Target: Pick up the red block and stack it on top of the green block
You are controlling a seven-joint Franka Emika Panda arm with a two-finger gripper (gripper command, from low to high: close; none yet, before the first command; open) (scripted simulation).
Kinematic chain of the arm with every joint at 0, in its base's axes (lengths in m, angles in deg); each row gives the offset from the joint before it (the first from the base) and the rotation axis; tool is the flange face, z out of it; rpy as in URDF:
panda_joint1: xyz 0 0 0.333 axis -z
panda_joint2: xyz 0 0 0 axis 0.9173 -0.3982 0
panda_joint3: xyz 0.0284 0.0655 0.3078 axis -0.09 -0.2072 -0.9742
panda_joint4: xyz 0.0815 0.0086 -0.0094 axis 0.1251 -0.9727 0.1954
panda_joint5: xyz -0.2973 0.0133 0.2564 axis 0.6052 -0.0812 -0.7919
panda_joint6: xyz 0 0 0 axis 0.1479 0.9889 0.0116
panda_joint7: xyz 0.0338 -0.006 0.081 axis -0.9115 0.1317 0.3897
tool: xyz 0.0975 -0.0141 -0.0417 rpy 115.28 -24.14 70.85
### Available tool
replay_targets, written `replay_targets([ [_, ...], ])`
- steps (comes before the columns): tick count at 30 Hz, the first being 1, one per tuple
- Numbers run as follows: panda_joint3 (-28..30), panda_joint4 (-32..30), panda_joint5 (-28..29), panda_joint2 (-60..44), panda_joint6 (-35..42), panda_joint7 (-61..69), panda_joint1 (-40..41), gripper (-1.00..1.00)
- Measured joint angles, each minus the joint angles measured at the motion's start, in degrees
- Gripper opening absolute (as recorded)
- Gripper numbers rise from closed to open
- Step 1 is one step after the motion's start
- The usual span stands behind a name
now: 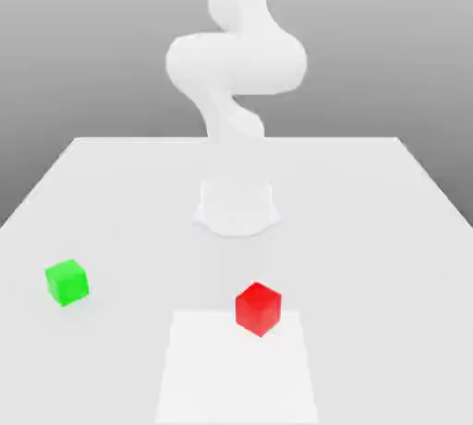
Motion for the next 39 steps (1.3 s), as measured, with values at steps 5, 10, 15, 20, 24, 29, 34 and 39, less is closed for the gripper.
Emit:
replay_targets([
  [5, 1.3, -8.9, 2.3, -8.5, -6.8, 8.7, -3.0, 0.00],
  [10, 3.6, -17.9, 3.8, -17.1, -13.7, 18.3, -6.1, 0.00],
  [15, 6.6, -27.7, 3.9, -26.9, -21.4, 30.3, -9.5, 0.00],
  [20, 7.5, -32.6, -0.1, -40.8, -32.4, 40.8, -12.2, 0.00],
  [24, 3.5, -31.7, -4.8, -49.4, -39.7, 44.5, -9.4, 0.00],
  [29, 2.4, -31.5, -5.6, -51.4, -41.3, 45.0, -8.5, -1.00],
  [34, 3.2, -31.8, -4.0, -48.8, -39.2, 43.8, -8.8, -1.00],
  [39, 3.8, -33.2, 0.0, -38.9, -30.7, 41.1, -8.2, -1.00],
])
